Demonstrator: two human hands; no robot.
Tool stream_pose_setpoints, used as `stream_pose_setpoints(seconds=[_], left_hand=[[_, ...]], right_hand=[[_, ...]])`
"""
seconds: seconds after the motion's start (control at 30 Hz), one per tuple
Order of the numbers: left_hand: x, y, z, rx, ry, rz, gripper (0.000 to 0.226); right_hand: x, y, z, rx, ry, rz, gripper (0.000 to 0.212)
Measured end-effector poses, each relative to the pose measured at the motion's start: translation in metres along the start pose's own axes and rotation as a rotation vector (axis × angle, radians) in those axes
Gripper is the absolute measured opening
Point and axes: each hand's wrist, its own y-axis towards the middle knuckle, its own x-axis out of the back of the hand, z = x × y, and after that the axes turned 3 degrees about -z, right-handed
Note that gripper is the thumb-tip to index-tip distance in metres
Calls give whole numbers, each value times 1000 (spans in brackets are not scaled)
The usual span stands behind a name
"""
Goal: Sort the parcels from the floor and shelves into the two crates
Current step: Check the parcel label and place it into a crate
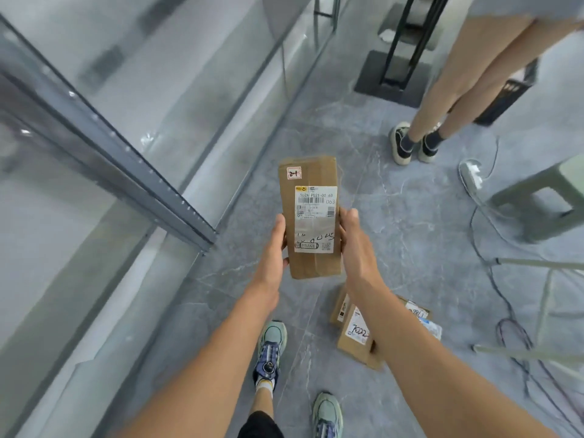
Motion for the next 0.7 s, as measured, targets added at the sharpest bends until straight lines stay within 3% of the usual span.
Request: stream_pose_setpoints(seconds=[0.37, 0.7], left_hand=[[80, -200, -146, -288, -91, -214, 55], [192, -382, -167, -469, -137, -443, 47]], right_hand=[[-58, -176, 155, 264, 5, 269, 47], [-148, -360, 192, 414, -13, 516, 45]])
